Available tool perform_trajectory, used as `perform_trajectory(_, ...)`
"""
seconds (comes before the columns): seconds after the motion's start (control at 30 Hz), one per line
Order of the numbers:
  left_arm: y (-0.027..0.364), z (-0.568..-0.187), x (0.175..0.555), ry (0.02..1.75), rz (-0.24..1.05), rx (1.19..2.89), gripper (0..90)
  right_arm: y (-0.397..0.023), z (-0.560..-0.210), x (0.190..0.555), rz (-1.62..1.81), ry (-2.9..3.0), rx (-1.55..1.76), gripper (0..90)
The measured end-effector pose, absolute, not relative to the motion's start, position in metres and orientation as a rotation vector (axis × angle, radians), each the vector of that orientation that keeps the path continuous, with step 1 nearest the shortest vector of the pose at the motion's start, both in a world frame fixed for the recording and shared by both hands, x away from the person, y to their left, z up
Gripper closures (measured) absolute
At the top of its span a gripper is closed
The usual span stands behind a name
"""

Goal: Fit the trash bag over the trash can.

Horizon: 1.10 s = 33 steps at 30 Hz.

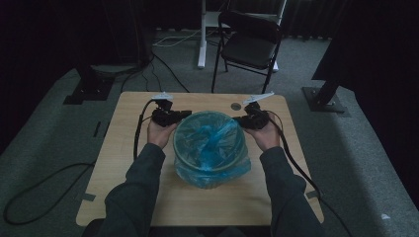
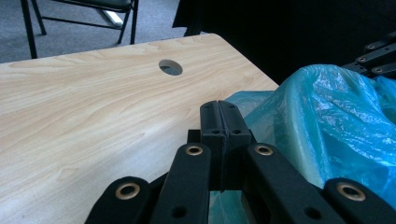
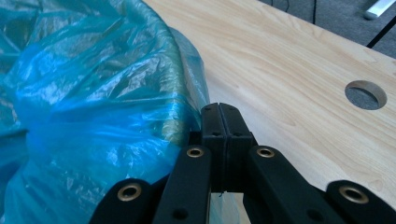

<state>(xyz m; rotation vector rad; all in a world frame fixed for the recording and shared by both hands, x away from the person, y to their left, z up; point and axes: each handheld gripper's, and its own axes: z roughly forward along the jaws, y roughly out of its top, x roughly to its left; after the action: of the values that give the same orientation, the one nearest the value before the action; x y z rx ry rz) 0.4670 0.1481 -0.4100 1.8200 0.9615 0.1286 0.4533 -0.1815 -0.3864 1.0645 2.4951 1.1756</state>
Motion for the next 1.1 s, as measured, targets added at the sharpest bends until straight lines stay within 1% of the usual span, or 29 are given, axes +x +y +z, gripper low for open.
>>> perform_trajectory(0.07,0.150,-0.408,0.464,0.980,0.174,1.820,89.1,-0.181,-0.384,0.449,1.140,2.486,1.049,84.6)
perform_trajectory(0.13,0.157,-0.404,0.460,0.995,0.196,1.791,85.4,-0.182,-0.381,0.443,1.077,2.449,1.045,76.2)
perform_trajectory(0.23,0.170,-0.395,0.451,1.003,0.243,1.764,81.8,-0.190,-0.376,0.434,1.070,2.404,1.047,70.8)
perform_trajectory(0.37,0.186,-0.386,0.429,0.984,0.287,1.742,78.9,-0.206,-0.369,0.418,1.140,2.328,1.096,65.4)
perform_trajectory(0.53,0.195,-0.384,0.388,0.912,0.324,1.786,74.3,-0.219,-0.368,0.390,1.191,2.323,1.076,63.7)
perform_trajectory(0.57,0.195,-0.384,0.388,0.912,0.324,1.786,73.8,-0.219,-0.368,0.390,1.191,2.323,1.076,63.7)
perform_trajectory(0.6,0.198,-0.386,0.377,0.894,0.325,1.799,73.5,-0.221,-0.369,0.378,1.198,2.343,1.054,63.6)
perform_trajectory(0.8,0.207,-0.388,0.348,0.864,0.273,1.812,71.1,-0.224,-0.374,0.347,1.201,2.362,1.003,64.0)
perform_trajectory(0.83,0.207,-0.389,0.343,0.854,0.242,1.808,70.9,-0.225,-0.375,0.343,1.209,2.358,1.003,64.1)
perform_trajectory(1.1,0.197,-0.397,0.308,0.776,0.186,1.855,67.2,-0.222,-0.386,0.316,1.221,2.408,0.965,63.9)
